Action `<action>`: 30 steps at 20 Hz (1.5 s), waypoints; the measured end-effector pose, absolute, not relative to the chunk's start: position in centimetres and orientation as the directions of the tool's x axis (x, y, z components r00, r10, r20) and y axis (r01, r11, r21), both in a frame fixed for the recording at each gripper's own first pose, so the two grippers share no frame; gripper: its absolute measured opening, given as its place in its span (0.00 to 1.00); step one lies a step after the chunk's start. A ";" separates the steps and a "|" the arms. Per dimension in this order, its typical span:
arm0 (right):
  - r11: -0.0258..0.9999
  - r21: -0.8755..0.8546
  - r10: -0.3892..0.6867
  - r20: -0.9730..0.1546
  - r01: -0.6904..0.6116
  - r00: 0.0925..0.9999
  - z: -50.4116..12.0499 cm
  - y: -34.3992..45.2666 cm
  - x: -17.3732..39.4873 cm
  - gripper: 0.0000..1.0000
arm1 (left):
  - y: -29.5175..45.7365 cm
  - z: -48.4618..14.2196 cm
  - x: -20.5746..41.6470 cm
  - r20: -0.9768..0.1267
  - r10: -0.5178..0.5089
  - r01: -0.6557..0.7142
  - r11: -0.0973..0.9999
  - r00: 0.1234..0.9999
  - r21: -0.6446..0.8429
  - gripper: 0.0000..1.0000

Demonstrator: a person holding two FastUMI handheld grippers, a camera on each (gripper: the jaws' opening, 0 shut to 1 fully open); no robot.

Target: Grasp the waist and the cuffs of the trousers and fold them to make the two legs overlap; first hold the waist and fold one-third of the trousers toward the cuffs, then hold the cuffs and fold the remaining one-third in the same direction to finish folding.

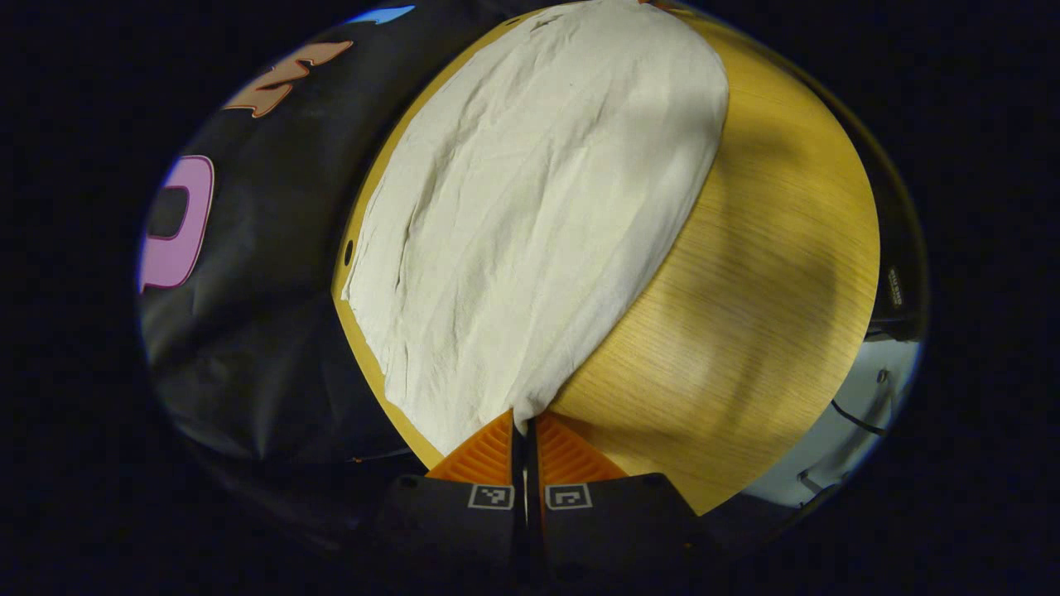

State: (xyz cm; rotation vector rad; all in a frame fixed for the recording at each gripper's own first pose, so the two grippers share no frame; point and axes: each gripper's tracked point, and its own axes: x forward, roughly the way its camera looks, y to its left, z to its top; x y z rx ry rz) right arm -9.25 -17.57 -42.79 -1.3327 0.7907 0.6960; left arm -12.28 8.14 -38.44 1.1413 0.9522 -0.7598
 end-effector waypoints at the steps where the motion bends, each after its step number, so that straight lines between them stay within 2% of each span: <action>1: 0.130 -0.579 -0.002 -0.812 -0.805 0.584 -42.2 -17.5 -8.9 0.10 | 8.2 -37.9 -11.7 -0.903 -0.022 0.872 0.271 0.429 0.407 0.00; 11: 0.250 -0.725 0.005 -0.661 -0.641 0.750 -35.5 -16.2 -1.9 0.13 | 8.1 -32.6 -2.7 -0.792 0.001 0.735 0.372 0.611 0.567 0.00; 12: 0.258 -0.735 0.005 -0.648 -0.627 0.761 -35.0 -16.1 -1.4 0.10 | 7.9 -32.1 -2.1 -0.784 0.003 0.723 0.384 0.621 0.574 0.00; 14: 0.273 -0.748 0.002 -0.628 -0.605 0.778 -34.3 -15.9 0.0 0.13 | 7.6 -31.1 -0.6 -0.758 0.008 0.692 0.400 0.653 0.601 0.00; 17: 0.303 -0.759 0.001 -0.604 -0.576 0.797 -33.7 -15.7 2.0 0.10 | 7.0 -29.8 1.4 -0.723 0.020 0.647 0.431 0.691 0.630 0.00; 20: 0.336 -0.772 0.001 -0.573 -0.540 0.819 -33.1 -15.2 4.1 0.13 | 6.6 -28.6 3.6 -0.691 0.039 0.600 0.463 0.722 0.653 0.00; 21: 0.349 -0.776 0.000 -0.561 -0.526 0.828 -32.9 -15.2 5.0 0.10 | 6.4 -28.2 4.7 -0.679 0.042 0.581 0.479 0.733 0.657 0.00; 30: 0.479 -0.762 -0.021 -0.506 -0.436 0.862 -33.0 -13.8 13.5 0.10 | 4.5 -25.8 11.9 -0.594 0.103 0.438 0.578 0.798 0.688 0.00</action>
